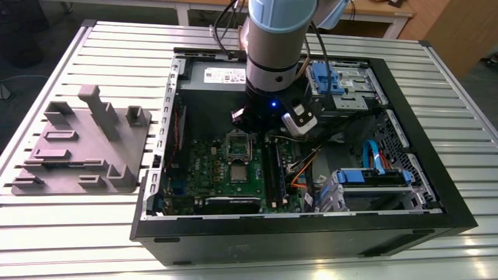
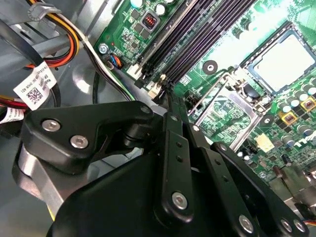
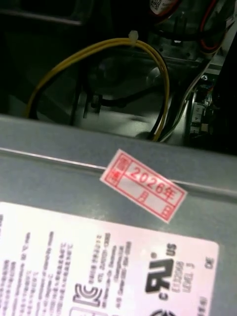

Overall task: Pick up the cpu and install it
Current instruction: 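Close the cpu cover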

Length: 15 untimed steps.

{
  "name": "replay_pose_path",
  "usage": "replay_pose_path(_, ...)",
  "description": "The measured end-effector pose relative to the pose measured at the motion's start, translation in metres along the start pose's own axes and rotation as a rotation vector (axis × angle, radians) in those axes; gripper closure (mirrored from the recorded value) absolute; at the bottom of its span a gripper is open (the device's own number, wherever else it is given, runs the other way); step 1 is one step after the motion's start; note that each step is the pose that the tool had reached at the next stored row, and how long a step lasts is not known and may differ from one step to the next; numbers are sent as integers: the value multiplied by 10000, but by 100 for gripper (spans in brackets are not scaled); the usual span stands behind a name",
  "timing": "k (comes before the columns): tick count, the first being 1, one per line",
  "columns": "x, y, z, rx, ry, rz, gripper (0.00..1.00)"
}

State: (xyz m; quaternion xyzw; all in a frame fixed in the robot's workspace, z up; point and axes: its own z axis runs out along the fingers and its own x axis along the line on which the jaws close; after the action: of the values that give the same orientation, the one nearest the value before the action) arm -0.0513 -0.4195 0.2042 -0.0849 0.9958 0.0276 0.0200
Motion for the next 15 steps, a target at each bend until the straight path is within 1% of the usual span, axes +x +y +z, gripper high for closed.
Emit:
replay_pose_path(4, 1, 0, 8, -17, 21, -399, 90)
replay_pose_path(7, 1, 2, 25, -19, 23, -482, 90)
replay_pose_path(11, 3, 13, 46, 3, -24, -492, 90)
replay_pose_path(13, 9, 21, 53, 1, -45, -494, 90)
replay_pose_path(15, 28, 26, 55, -4, -52, -494, 90)
